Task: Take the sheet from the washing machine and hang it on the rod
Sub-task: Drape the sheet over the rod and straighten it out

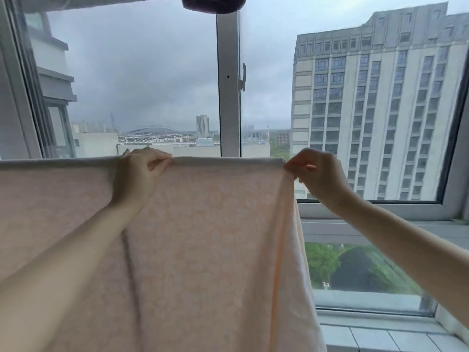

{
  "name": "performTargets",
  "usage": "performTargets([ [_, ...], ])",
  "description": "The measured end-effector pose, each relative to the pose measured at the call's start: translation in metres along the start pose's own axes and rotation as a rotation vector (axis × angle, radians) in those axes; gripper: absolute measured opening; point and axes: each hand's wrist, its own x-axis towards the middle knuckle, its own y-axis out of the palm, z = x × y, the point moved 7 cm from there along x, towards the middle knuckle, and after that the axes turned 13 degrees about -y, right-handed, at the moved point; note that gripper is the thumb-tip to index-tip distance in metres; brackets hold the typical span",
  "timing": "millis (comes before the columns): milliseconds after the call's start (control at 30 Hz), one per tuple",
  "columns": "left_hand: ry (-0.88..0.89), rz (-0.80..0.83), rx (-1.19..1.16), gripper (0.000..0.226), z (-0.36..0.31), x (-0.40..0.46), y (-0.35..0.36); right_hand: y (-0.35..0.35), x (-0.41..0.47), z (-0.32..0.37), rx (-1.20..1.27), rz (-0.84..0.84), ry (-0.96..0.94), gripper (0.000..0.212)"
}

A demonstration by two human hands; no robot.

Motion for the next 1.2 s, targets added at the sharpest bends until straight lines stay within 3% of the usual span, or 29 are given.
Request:
performTargets([
  [67, 0.003, -0.01, -0.025, 0.007, -0.007, -0.004, -0.003, -0.01, 0.012, 0.0, 0.055, -0.028, -0.006, 0.007],
  [200, 0.02, -0.068, -0.069, 0.009, -0.007, -0.018, -0.007, -0.044, 0.041, -0.006, 0.179, -0.265, 0.046, 0.01],
  [267, 0.023, -0.094, -0.085, 0.009, -0.005, -0.026, -0.009, -0.04, 0.043, -0.004, 0.094, -0.159, 0.021, 0.013],
  [367, 0.01, -0.105, -0.095, 0.01, -0.005, -0.029, -0.01, -0.003, 0.017, 0.002, 0.143, 0.15, 0.018, 0.024],
  [433, -0.001, -0.112, -0.083, 0.009, -0.007, -0.029, -0.012, 0.011, 0.0, 0.003, 0.115, 0.235, 0.019, 0.027],
  [567, -0.001, -0.114, -0.059, 0.007, -0.012, -0.029, -0.014, 0.019, -0.013, -0.006, 0.115, 0.223, 0.025, 0.014],
  [700, -0.052, -0.125, -0.073, 0.006, -0.016, -0.025, -0.018, 0.009, -0.003, -0.005, 0.148, 0.113, -0.017, 0.017],
  [900, -0.174, -0.166, -0.124, 0.009, -0.012, -0.017, -0.026, -0.008, 0.018, 0.008, -0.028, 0.341, -0.202, 0.017],
  [1033, -0.081, -0.216, -0.137, 0.009, -0.022, -0.027, -0.028, -0.023, 0.041, 0.001, 0.114, 0.109, -0.153, 0.017],
  [1200, 0.023, -0.078, -0.038, 0.007, -0.022, -0.041, -0.013, 0.008, 0.026, -0.01, -0.163, 0.412, -0.159, 0.029],
])
